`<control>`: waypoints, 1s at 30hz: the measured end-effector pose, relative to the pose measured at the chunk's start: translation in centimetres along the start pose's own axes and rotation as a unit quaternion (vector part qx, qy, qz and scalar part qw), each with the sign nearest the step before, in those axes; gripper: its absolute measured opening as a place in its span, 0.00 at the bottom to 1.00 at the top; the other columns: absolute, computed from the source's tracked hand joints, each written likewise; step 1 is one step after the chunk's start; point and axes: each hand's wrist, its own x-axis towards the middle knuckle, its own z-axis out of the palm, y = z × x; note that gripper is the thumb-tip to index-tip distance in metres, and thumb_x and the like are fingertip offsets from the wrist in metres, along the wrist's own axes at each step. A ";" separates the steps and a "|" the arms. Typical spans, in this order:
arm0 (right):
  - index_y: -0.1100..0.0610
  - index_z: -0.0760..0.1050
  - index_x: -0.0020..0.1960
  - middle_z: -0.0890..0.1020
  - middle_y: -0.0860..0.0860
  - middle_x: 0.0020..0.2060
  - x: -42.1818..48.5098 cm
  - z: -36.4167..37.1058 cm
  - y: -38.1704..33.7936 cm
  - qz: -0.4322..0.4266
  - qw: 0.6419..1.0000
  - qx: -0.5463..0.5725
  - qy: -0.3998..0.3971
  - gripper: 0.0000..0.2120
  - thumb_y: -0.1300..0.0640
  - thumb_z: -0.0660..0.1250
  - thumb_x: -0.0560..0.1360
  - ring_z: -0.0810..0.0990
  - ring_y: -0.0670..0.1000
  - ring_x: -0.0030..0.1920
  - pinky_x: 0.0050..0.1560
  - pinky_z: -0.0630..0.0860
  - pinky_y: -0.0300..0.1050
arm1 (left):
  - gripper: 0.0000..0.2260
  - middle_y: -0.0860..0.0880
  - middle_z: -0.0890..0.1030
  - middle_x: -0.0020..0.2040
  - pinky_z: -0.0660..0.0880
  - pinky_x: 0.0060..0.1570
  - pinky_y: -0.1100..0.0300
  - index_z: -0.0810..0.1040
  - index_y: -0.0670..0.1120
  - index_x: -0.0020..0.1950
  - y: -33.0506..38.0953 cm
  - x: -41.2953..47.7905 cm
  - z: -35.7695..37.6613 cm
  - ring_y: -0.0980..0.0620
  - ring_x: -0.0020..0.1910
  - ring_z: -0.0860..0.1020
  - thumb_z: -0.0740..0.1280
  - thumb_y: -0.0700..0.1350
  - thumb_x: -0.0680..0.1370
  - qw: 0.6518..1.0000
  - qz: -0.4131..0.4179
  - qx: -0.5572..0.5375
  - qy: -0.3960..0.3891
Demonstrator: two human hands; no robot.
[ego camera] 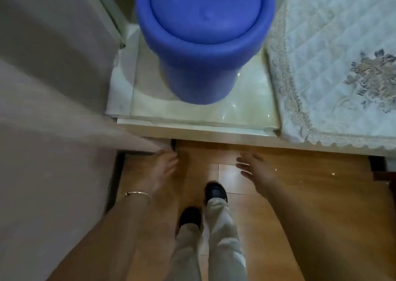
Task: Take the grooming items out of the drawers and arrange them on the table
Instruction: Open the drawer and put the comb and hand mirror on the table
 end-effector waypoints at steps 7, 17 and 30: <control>0.56 0.74 0.46 0.78 0.49 0.40 3.0 0.7 0.8 0.014 0.980 0.197 0.000 0.03 0.61 0.61 0.76 0.78 0.48 0.43 0.56 0.71 0.45 | 0.17 0.39 0.71 0.67 0.69 0.65 0.55 0.62 0.33 0.68 2.0 3.1 -0.7 0.42 0.69 0.68 0.52 0.33 0.79 0.990 0.052 -0.133 -0.018; 0.57 0.69 0.59 0.78 0.52 0.48 -1.2 1.3 4.7 0.047 0.984 0.168 0.024 0.11 0.57 0.59 0.78 0.78 0.53 0.52 0.57 0.71 0.49 | 0.15 0.47 0.79 0.54 0.72 0.53 0.58 0.70 0.42 0.64 -1.4 -1.6 -3.1 0.48 0.59 0.76 0.60 0.39 0.78 0.993 -0.006 -0.114 -0.014; 0.60 0.74 0.59 0.79 0.54 0.55 -10.1 0.7 -0.4 -0.354 0.826 -0.386 0.207 0.15 0.56 0.62 0.76 0.75 0.53 0.57 0.58 0.72 0.47 | 0.15 0.45 0.75 0.63 0.66 0.62 0.54 0.72 0.43 0.63 3.4 -11.6 -2.5 0.47 0.61 0.71 0.58 0.46 0.79 0.763 0.399 0.504 0.069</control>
